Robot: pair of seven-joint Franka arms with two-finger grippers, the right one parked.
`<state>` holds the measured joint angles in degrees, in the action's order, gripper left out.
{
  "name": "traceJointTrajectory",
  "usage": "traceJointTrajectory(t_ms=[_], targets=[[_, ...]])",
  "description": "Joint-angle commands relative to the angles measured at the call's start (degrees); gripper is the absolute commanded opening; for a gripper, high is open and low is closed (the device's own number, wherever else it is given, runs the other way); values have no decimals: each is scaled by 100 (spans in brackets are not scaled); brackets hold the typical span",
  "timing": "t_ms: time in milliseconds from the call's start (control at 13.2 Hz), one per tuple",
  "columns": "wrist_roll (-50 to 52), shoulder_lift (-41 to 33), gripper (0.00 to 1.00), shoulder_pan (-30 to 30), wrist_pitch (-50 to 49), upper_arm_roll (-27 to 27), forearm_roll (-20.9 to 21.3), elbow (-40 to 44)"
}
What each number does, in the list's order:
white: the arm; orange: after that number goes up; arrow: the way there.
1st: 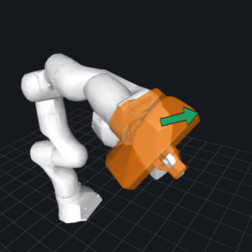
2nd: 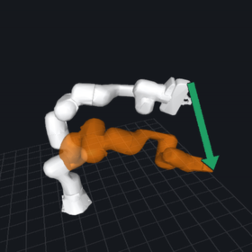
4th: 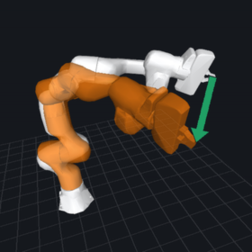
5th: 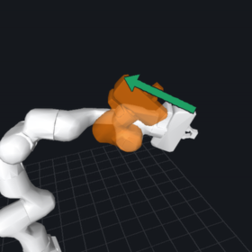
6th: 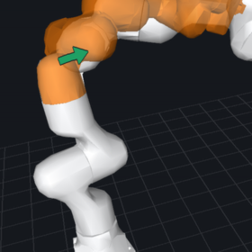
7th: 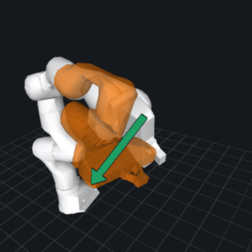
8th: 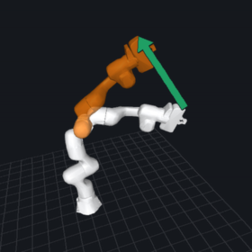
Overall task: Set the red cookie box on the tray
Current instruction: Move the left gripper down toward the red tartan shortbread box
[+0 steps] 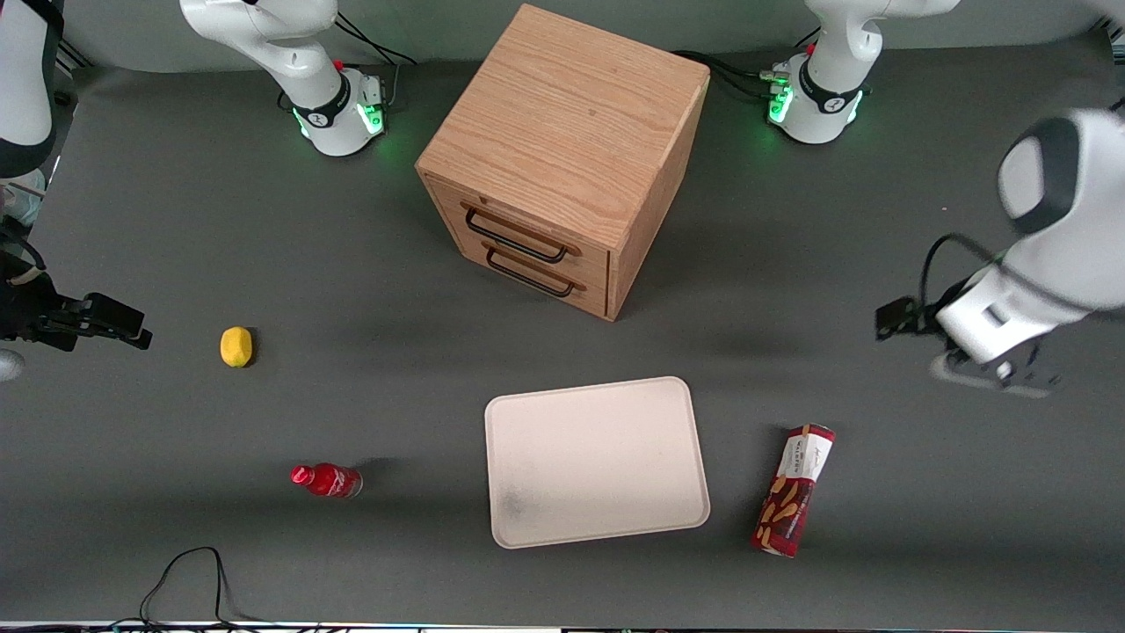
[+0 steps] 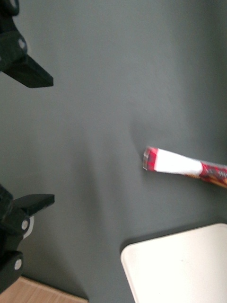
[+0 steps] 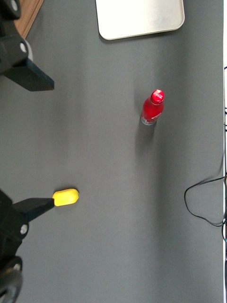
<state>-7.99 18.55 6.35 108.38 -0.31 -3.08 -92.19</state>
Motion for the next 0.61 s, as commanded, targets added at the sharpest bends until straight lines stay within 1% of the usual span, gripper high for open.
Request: traceJointTrajectory(t_ms=[0,227,379,530], targets=[[-106,1428,100,357,155,119,-35,1403],[-158,2168,100,656,1674,390,-69,1406],[-193,2511,100,779,2334,488,-70,1397],[-124,2740,100,849,2661,497,-78,1397]])
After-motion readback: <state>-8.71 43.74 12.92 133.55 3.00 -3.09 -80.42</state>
